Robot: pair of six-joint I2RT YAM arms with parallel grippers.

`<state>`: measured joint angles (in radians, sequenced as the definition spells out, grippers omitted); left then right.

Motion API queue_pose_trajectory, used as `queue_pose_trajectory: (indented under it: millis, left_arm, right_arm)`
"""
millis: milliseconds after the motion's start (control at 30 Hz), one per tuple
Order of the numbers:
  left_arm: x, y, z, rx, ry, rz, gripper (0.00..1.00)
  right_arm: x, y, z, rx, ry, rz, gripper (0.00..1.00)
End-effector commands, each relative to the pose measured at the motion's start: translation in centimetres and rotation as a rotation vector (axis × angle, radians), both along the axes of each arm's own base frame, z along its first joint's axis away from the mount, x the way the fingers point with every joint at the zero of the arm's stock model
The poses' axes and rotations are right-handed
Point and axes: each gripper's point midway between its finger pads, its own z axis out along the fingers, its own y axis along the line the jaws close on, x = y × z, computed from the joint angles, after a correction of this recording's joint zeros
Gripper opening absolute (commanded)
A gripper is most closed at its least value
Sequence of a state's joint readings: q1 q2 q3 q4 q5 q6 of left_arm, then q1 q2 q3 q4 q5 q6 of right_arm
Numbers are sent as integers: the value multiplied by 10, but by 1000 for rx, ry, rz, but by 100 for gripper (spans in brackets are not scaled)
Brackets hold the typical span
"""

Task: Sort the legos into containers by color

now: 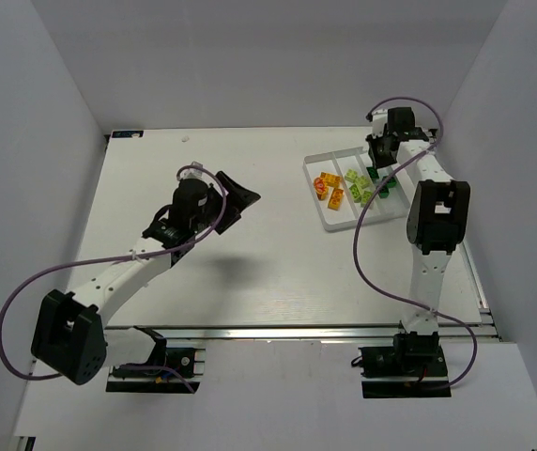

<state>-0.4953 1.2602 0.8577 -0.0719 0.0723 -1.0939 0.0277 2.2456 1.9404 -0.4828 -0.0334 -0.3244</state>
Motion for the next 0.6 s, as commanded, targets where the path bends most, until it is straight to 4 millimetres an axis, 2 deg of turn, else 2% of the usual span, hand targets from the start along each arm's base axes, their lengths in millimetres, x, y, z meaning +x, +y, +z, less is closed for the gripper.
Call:
queue_pose_trajectory:
  millis: [0,33,133,200,233,267,300,333,400,433,500,533,567]
  left_arm:
    - [-6,14,11,47,-57,20,98]
    - [-9,17,12,49,-65,24,98]
    - [-14,21,15,44,-76,31,98]
    - [-15,22,14,45,-76,31,98]
    - [-16,22,16,45,-82,29,98]
    - [-15,22,18,47,-88,28,98]
    - [-15,21,19,46,-95,22,98]
    - [-14,20,21,51,-107,15,98]
    - [-13,19,24,55,-117,7,98]
    - [-12,18,24,64,-123,1,98]
    - [-11,17,28,70,-136,-10,98]
    - [-10,16,28,84,-147,-19,98]
    - [-9,16,30,91,-155,-28,98]
  right_arm:
    - [8,-13,8,-66,-17,22,17]
    - [12,-20,6,-90,-18,0,36]
    - [12,-21,5,-85,-7,-6,73]
    - [9,-20,8,-74,-10,0,81]
    - [7,-20,18,-74,-24,0,86]
    - [3,-11,16,-42,-17,31,87]
    - [-1,-10,19,-35,-16,38,88]
    - [-4,-24,34,-22,-37,15,89]
    - [-14,-20,40,24,-40,41,89]
    - [-18,-16,63,33,-84,62,89]
    - [-33,-2,69,83,-81,156,89]
    - [-41,5,94,101,-128,184,89]
    - [-41,8,107,113,-181,194,89]
